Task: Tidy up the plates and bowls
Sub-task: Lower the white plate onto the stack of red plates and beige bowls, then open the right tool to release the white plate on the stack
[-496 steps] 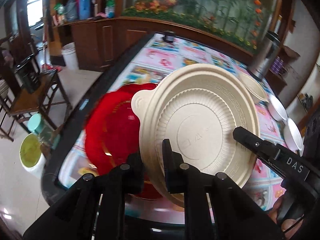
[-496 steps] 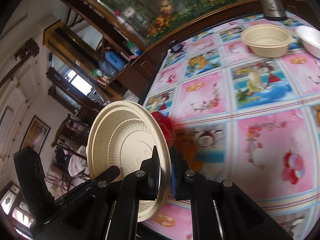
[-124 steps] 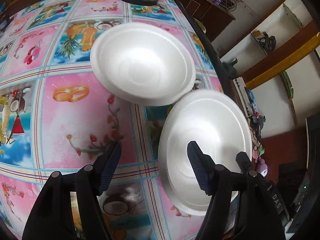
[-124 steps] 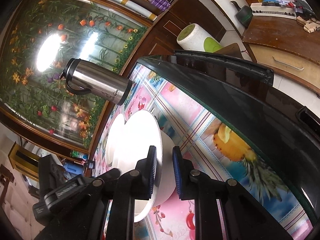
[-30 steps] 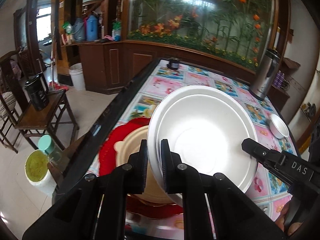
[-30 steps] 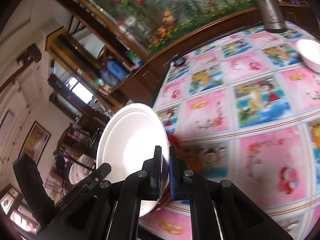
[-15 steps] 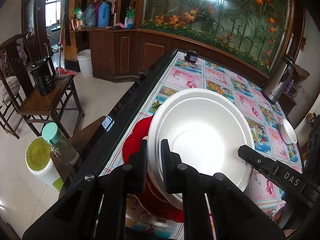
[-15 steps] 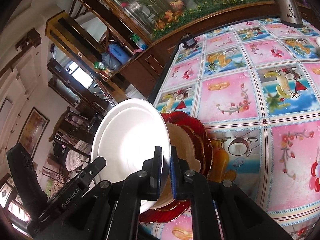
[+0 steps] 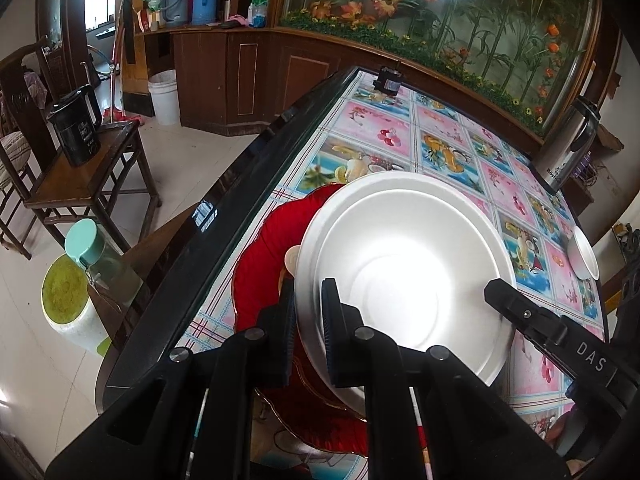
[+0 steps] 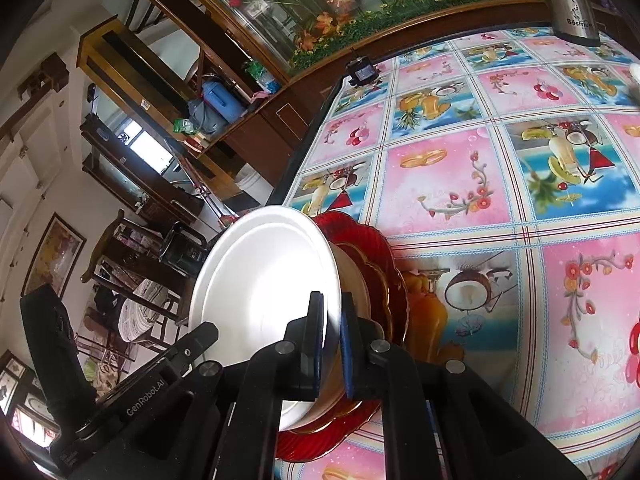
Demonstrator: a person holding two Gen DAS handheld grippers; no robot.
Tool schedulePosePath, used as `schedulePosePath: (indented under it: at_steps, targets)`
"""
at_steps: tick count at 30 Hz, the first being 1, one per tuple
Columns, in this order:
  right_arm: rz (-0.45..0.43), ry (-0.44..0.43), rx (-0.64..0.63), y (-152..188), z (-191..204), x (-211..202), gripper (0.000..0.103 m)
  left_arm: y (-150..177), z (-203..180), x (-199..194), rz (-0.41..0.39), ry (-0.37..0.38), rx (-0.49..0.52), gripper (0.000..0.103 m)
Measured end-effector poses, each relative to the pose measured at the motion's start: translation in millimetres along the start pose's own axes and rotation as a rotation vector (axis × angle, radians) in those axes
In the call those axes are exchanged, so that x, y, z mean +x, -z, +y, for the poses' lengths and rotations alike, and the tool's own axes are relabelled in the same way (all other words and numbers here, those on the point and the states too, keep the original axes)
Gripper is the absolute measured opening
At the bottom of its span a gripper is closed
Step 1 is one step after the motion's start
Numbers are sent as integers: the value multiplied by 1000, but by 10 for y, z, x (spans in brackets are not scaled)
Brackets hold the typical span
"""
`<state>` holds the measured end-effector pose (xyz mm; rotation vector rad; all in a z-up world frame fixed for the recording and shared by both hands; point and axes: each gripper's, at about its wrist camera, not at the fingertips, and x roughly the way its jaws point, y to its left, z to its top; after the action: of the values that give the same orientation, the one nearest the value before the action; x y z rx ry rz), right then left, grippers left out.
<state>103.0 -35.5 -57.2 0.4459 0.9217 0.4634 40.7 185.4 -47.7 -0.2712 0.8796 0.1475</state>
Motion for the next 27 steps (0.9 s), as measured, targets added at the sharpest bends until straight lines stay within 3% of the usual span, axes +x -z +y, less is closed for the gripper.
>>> schedulePosePath:
  at_steps: [19, 27]
  targets:
    - [-41, 44, -70, -28, 85, 58, 10, -32, 81, 11, 31, 36, -47, 10]
    - [86, -67, 134, -133, -148, 126, 10, -140, 91, -60, 56, 76, -41, 10]
